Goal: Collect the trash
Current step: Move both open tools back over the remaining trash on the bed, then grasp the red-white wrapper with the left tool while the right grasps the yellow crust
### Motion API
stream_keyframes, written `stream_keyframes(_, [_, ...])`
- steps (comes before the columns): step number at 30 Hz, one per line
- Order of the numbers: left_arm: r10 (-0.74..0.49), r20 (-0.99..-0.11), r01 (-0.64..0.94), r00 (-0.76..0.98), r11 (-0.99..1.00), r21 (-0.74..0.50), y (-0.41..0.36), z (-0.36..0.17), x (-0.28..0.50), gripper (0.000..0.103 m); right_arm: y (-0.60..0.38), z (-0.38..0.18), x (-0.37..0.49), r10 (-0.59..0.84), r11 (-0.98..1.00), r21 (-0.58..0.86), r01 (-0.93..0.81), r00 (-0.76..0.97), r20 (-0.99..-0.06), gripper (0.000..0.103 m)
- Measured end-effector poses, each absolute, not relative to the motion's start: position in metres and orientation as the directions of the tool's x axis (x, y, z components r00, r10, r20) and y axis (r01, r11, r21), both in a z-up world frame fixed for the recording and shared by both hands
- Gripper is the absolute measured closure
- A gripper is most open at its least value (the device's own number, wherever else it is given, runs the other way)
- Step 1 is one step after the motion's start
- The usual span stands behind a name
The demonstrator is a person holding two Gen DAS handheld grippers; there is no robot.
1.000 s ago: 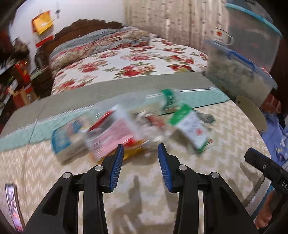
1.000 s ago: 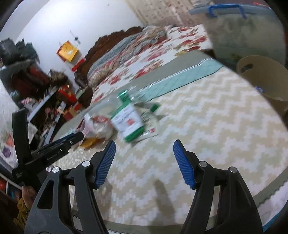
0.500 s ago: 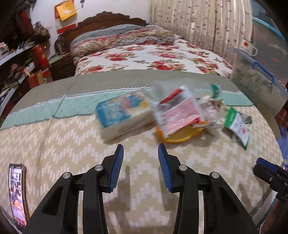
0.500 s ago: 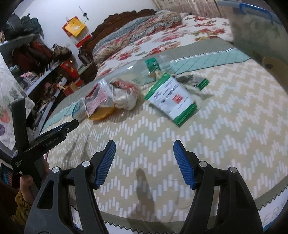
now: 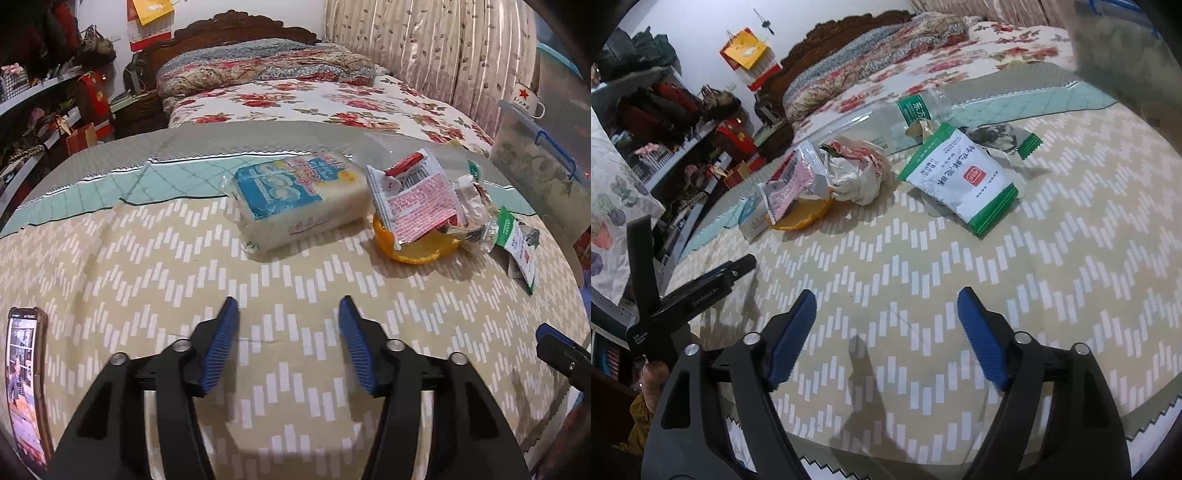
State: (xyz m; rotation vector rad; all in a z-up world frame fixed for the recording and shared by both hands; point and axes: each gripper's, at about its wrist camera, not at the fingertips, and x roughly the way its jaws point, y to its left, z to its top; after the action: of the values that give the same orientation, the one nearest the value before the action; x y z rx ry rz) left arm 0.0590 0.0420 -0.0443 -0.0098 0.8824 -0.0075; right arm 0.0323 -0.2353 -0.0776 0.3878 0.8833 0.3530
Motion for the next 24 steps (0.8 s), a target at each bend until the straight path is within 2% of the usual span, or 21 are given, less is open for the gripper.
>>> stream_keyframes(2, [-0.031,-0.778,0.016,0.627,1.000,-0.027,0.042,-0.045,0.061,0.027,-0.235,-0.080,0.029,0.460,0.867,0.475,-0.149,0.605,-0.650,0.017])
stream_keyframes(5, [-0.064,-0.786,0.029,0.615,0.998,-0.059,0.042,-0.046,0.065,0.013,-0.234,-0.081,0.029,0.478,0.860,0.482,-0.170,0.603,-0.639,0.013])
stream_keyframes(7, [-0.078,-0.790,0.034,0.608,0.997,-0.072,0.043,-0.046,0.067,0.009,-0.235,-0.079,0.031,0.487,0.853,0.494,-0.167,0.595,-0.639,0.014])
stream_keyframes(8, [-0.074,-0.792,0.036,0.606,0.997,-0.066,0.041,-0.046,0.069,0.009,-0.235,-0.079,0.033,0.488,0.852,0.497,-0.164,0.591,-0.642,0.014])
stream_keyframes(9, [-0.066,-0.794,0.036,0.604,0.998,-0.055,0.040,-0.046,0.069,0.009,-0.236,-0.078,0.035,0.491,0.851,0.499,-0.163,0.584,-0.647,0.022])
stream_keyframes(10, [-0.044,-0.799,0.035,0.600,0.999,-0.029,0.036,-0.048,0.070,0.009,-0.235,-0.077,0.041,0.511,0.842,0.510,-0.176,0.565,-0.648,0.035])
stream_keyframes(12, [-0.023,-0.804,0.034,0.595,0.999,-0.003,0.032,-0.049,0.072,0.009,-0.233,-0.073,0.052,0.538,0.828,0.525,-0.198,0.544,-0.644,0.045])
stream_keyframes(15, [-0.037,-0.800,0.031,0.599,0.999,-0.023,0.033,-0.048,0.073,0.009,-0.222,-0.046,0.083,0.527,0.843,0.472,-0.258,0.574,-0.627,0.051])
stream_keyframes(19, [-0.125,-0.770,0.032,0.626,0.990,-0.135,0.046,-0.044,0.068,0.009,-0.201,-0.017,0.141,0.521,0.851,0.431,-0.301,0.592,-0.615,0.052])
stream_keyframes(24, [-0.245,-0.719,0.029,0.650,0.954,-0.299,0.072,-0.040,0.064,0.011,-0.167,-0.030,0.187,0.547,0.836,0.430,-0.340,0.474,-0.690,0.062])
